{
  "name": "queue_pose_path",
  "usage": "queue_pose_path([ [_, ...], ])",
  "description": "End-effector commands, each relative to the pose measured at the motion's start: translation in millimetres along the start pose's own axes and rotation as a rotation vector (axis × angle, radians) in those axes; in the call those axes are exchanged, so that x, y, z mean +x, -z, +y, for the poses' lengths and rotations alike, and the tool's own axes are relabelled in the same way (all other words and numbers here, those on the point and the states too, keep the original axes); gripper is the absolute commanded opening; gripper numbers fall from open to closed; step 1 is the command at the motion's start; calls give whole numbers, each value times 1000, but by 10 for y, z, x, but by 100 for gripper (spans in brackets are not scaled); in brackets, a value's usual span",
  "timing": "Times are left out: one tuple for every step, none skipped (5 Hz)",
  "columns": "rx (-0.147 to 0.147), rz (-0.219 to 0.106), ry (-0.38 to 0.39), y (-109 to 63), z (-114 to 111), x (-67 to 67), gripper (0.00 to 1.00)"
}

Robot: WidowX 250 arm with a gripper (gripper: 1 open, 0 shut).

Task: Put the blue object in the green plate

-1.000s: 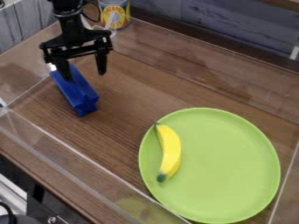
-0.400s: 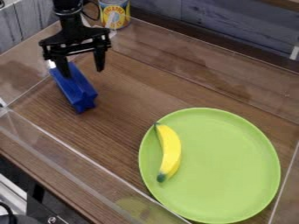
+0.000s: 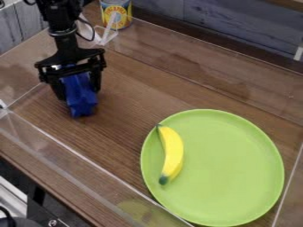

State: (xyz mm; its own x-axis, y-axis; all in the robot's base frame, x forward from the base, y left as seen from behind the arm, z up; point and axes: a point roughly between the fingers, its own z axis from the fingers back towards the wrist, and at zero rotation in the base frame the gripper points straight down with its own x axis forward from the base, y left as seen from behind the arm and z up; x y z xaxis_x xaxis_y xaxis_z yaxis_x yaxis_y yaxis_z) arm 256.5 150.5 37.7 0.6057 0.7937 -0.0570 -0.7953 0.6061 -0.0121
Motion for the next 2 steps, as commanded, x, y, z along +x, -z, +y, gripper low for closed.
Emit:
queue_pose_path([
  [-20,-20,13,-183,-111,61,100],
  [-31,-2,21,-244,-173,50,100],
])
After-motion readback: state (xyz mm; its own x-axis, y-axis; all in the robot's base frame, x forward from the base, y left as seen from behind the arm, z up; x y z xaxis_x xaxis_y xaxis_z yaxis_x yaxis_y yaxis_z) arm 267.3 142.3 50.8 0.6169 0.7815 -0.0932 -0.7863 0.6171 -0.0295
